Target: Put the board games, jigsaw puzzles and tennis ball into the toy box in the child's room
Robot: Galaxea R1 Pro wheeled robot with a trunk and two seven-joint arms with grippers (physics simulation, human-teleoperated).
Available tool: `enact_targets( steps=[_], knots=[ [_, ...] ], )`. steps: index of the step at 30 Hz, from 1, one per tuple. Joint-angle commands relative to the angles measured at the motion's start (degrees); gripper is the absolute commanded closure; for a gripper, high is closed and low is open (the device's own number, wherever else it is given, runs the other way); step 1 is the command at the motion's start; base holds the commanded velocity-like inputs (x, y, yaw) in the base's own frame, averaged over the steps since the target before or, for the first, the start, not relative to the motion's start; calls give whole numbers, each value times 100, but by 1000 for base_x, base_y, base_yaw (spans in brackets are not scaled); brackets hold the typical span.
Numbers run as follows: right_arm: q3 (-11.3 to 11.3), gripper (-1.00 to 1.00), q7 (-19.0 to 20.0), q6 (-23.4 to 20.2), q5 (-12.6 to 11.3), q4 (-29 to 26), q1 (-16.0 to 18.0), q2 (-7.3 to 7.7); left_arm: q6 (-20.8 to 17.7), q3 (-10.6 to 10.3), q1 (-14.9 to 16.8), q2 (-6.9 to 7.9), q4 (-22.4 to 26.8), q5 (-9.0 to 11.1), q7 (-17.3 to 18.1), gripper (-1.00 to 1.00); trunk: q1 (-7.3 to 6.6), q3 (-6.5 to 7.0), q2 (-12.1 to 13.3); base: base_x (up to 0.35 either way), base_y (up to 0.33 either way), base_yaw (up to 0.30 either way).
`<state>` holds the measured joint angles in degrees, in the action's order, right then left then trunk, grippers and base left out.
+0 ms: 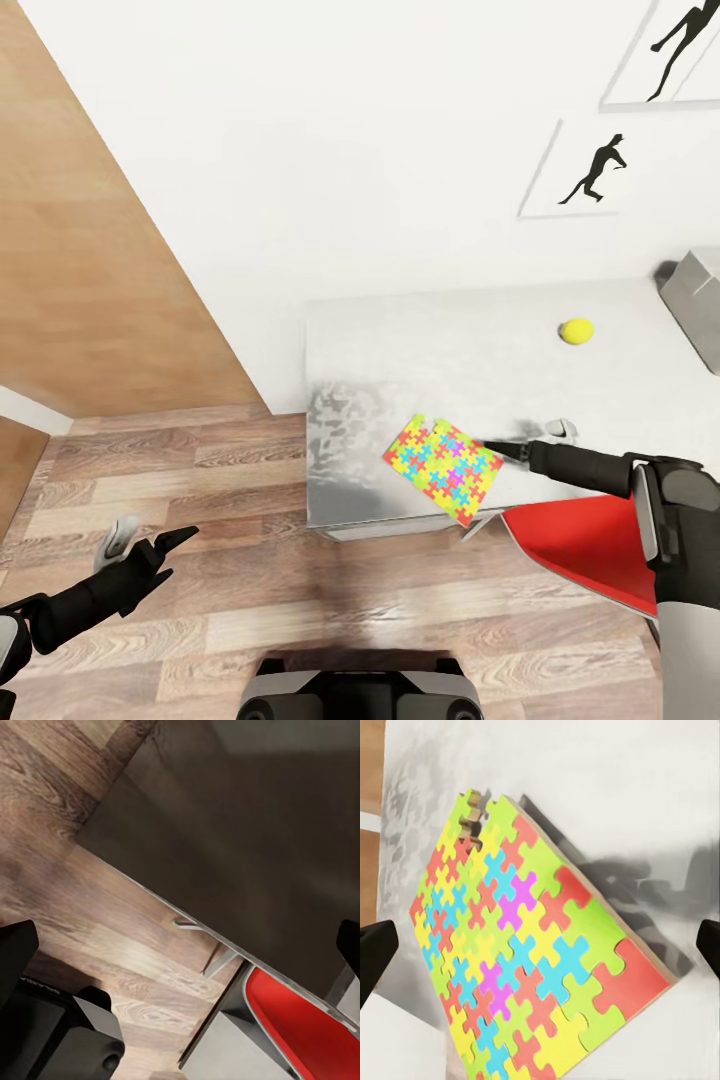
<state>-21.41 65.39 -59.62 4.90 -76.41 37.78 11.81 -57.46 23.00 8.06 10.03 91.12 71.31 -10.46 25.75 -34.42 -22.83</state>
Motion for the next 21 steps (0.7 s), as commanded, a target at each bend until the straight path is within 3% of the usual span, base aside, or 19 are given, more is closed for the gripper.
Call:
enact_targets(
  steps=[1, 15, 21],
  knots=[
    [-11, -100, -4, -38, 47, 27, 21, 2, -23, 4, 3, 0, 4, 60, -59, -100, 3, -7, -9, 0, 5, 0],
    [-28, -100, -198, -38, 40, 125, 70, 18, -20, -1, 3, 3, -44, 58, -61, -100, 3, -7, -9, 0, 2, 0],
    [-145, -100, -221, -38, 47, 136, 76, 33, -20, -4, 3, 6, -69, 58, -61, -100, 3, -7, -9, 0, 0, 0]
  ],
)
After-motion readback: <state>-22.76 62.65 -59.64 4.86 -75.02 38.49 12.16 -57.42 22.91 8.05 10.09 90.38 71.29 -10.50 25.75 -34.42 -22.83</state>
